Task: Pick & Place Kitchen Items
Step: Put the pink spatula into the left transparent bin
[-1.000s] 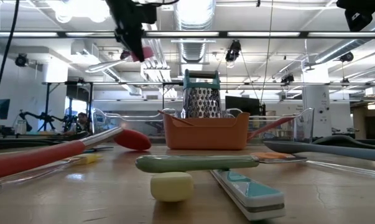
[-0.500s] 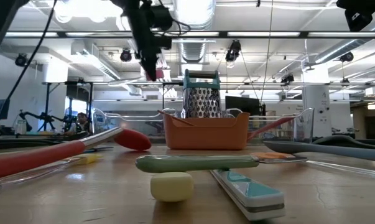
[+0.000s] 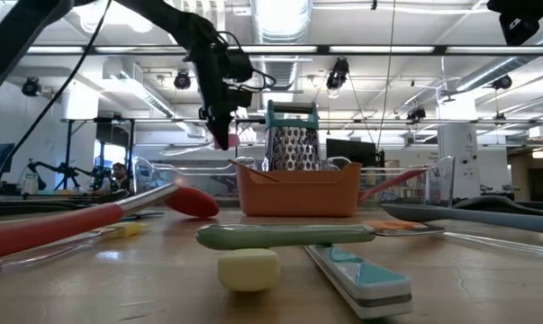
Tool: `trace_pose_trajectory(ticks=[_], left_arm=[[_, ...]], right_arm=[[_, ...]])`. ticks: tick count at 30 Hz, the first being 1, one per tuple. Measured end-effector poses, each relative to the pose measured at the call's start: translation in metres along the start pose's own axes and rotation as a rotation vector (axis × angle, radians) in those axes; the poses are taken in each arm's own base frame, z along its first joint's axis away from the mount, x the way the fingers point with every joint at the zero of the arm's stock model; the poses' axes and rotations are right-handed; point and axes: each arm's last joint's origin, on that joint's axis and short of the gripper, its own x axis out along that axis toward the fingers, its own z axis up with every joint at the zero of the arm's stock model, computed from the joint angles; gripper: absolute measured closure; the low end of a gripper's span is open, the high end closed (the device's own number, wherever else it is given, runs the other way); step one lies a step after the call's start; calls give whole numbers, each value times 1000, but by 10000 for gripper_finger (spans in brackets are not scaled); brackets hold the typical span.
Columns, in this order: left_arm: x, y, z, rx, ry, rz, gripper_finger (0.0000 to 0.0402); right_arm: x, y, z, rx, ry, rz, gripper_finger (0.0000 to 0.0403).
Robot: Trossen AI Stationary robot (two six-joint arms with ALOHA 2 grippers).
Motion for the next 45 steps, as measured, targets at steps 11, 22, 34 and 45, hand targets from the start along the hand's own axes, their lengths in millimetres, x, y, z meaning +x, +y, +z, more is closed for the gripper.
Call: trace_pose_trajectory(ticks=[11, 22, 34, 45], left_arm=[[38, 11, -18, -38, 56, -83, 372], [73, 8, -30, 22, 102, -140, 372], [103, 6, -30, 20, 114, -175, 372], [118, 5, -33, 29, 144, -192, 343]], right_arm=[[0, 0, 0, 0, 0, 0, 394], [0, 0, 0, 0, 0, 0, 394], [0, 0, 0, 0, 0, 0, 394], [0, 0, 0, 0, 0, 0, 394]])
